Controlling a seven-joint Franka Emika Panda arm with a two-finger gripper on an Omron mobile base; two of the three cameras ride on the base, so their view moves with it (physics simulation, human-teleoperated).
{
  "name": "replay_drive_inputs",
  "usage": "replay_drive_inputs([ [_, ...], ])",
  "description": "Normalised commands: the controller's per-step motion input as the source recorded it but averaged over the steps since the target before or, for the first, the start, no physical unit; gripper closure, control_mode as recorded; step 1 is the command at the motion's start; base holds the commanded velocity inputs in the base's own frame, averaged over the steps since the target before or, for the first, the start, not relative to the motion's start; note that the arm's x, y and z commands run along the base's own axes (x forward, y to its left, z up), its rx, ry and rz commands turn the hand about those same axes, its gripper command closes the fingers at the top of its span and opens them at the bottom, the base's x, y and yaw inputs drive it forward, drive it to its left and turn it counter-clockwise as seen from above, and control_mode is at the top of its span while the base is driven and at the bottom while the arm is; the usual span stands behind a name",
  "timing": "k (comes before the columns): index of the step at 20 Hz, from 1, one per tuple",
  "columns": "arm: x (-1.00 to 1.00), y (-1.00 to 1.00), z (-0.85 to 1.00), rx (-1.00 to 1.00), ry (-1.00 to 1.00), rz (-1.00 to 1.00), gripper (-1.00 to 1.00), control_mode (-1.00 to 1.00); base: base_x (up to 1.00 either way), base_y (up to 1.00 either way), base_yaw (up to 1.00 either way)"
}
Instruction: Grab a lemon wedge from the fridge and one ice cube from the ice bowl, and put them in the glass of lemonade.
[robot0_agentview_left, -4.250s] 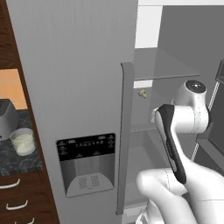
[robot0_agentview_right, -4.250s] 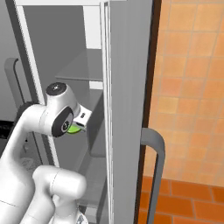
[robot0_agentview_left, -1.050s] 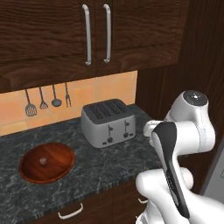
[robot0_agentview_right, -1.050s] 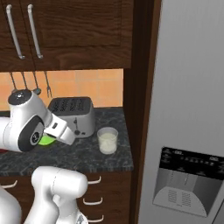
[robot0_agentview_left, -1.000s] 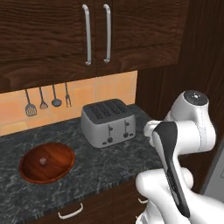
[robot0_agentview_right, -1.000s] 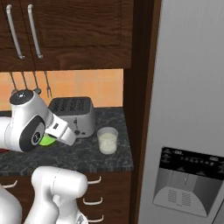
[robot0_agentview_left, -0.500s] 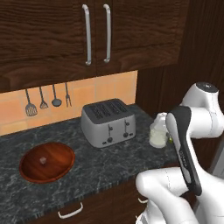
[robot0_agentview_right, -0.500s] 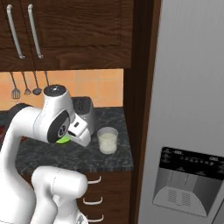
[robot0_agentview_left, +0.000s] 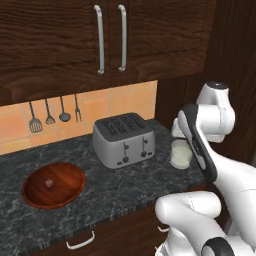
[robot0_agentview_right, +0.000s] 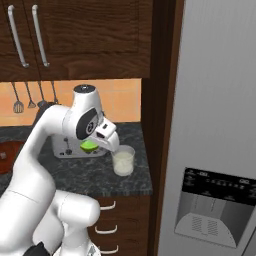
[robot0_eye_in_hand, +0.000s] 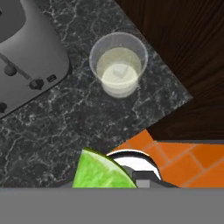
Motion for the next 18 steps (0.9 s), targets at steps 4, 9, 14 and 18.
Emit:
replay_drive_inputs([
  [4,0.63,-0.29,-0.53,-0.02,0.07,0.00,1.00,-1.00,0.00,0.00,0.00],
  [9,0.82,0.02,-0.69,-0.02,0.09,0.00,1.00,-1.00,0.00,0.00,0.00],
  [14,0.29,0.00,-0.20,-0.02,0.00,0.00,1.00,-1.00,0.00,0.00,0.00],
  [18,0.13,0.00,-0.24,-0.01,0.00,0.00,1.00,-1.00,0.00,0.00,0.00],
])
